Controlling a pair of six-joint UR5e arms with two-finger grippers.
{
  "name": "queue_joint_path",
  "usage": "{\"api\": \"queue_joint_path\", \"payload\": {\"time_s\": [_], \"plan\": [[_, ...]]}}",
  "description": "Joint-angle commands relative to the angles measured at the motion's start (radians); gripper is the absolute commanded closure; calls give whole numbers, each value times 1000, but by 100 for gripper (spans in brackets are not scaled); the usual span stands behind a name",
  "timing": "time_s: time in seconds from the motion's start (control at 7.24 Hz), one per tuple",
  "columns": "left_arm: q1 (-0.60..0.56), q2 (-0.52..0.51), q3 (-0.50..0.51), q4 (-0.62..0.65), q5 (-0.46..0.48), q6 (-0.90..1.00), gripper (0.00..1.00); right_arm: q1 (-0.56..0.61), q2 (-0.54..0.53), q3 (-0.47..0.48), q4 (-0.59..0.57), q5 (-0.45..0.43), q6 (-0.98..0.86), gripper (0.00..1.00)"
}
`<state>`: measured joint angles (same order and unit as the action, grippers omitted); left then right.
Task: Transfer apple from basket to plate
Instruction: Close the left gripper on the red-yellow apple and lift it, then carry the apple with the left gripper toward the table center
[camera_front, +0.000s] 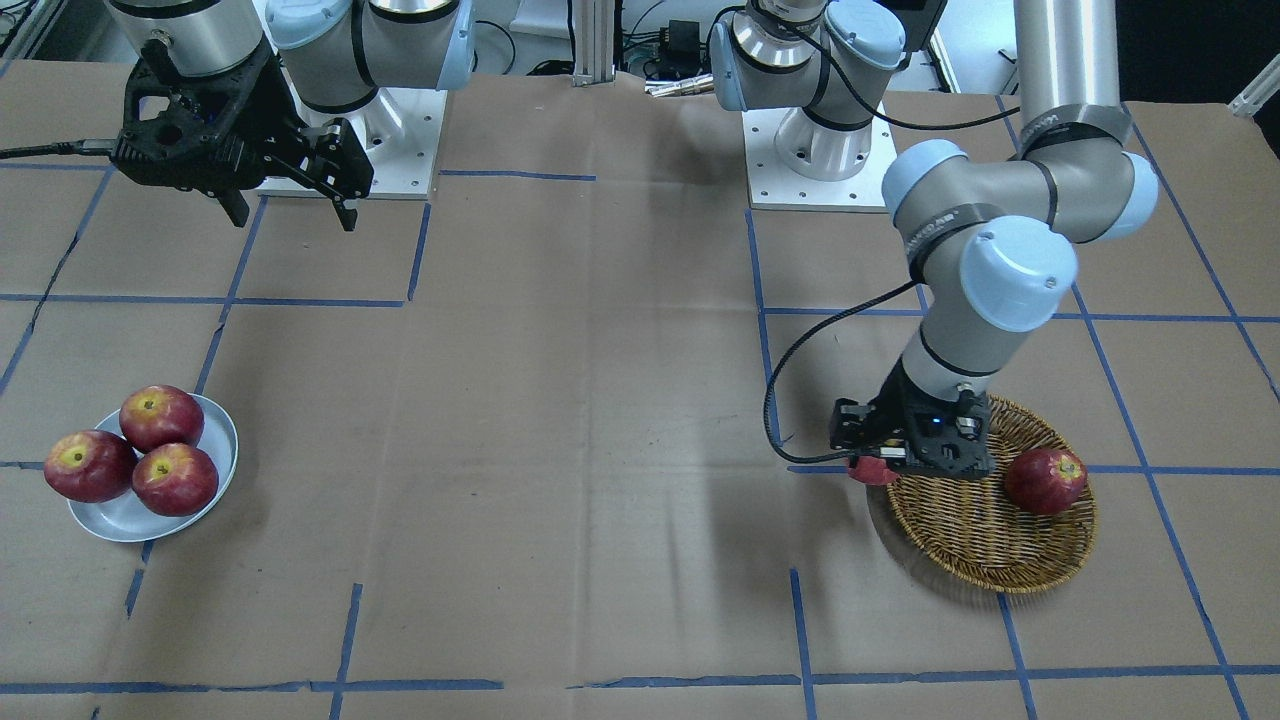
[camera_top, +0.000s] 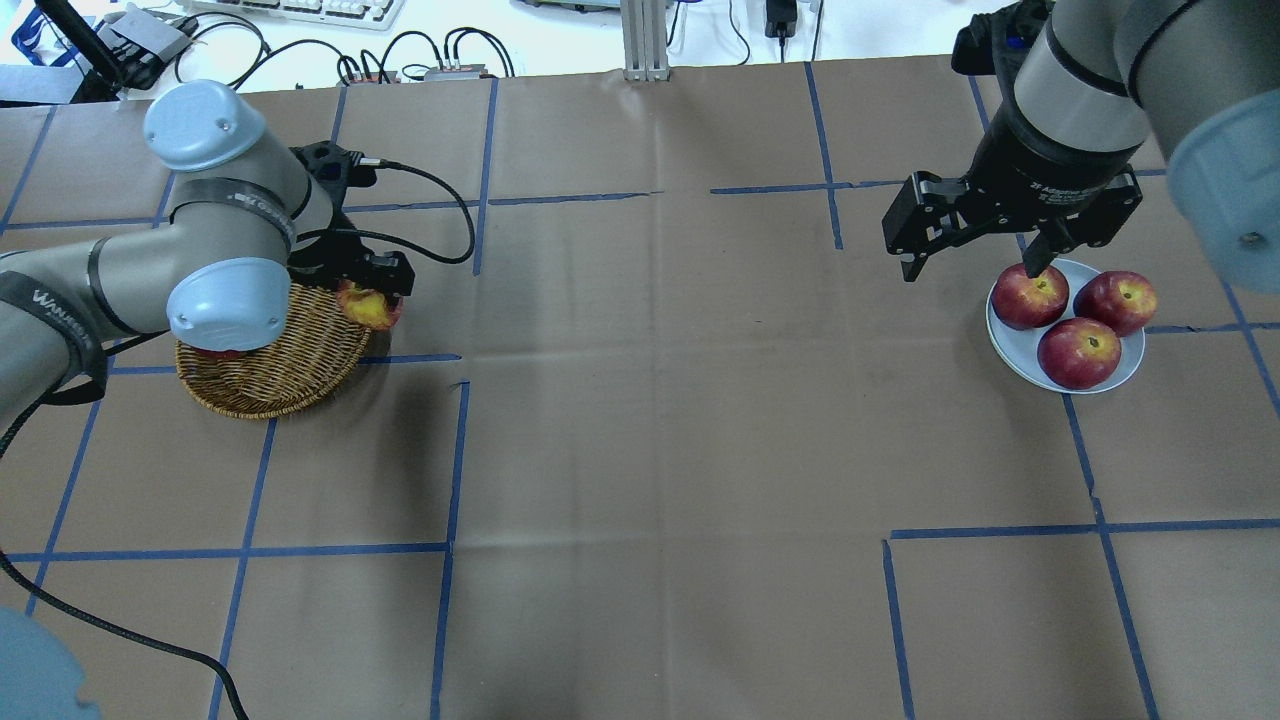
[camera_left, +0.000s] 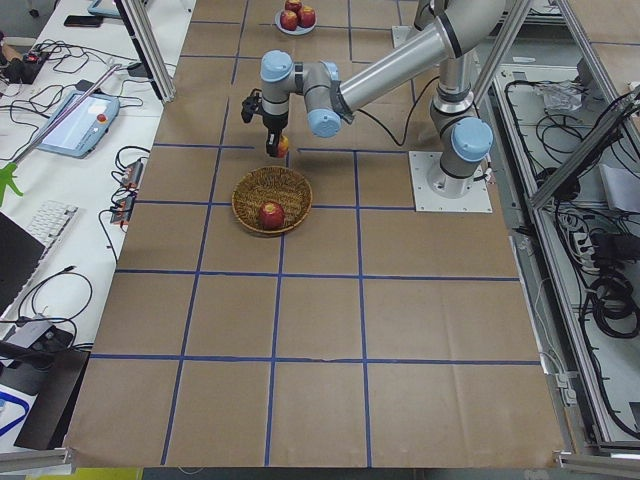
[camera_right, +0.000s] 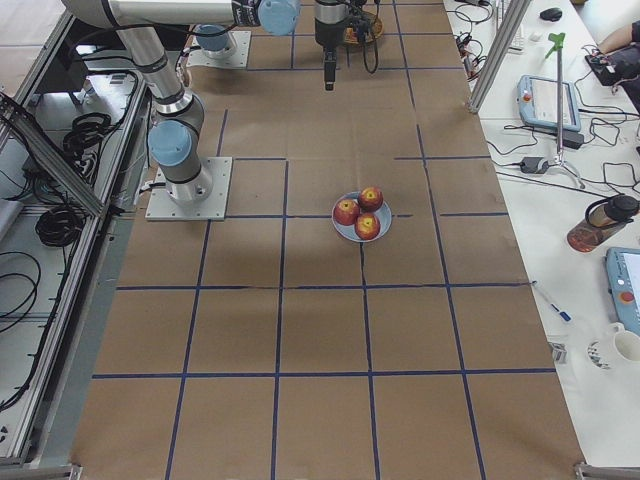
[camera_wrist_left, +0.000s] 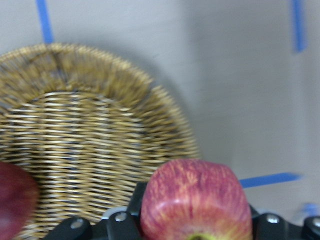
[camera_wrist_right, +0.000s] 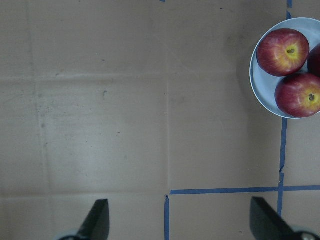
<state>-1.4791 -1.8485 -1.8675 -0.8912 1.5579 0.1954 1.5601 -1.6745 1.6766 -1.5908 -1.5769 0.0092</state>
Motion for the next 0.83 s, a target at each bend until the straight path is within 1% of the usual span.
{"api": "queue_joint_path", "payload": {"time_s": [0.0, 0.28, 0.41, 0.55, 0.69], "plan": [[-177, -18, 36, -5, -1, -224, 41, 0, -1, 0, 0, 0, 0, 0], [-330, -111, 115, 6, 7, -408, 42, 0, -1, 0, 0, -2, 0, 0], [-405, -171, 180, 9, 37, -453, 42, 0, -1, 0, 0, 0, 0, 0], [-456, -231, 235, 11, 48, -518, 42, 0, -1, 0, 0, 0, 0, 0], [-478, -271, 281, 9, 51, -528, 42, 0, 1, 0, 0, 0, 0, 0]]}}
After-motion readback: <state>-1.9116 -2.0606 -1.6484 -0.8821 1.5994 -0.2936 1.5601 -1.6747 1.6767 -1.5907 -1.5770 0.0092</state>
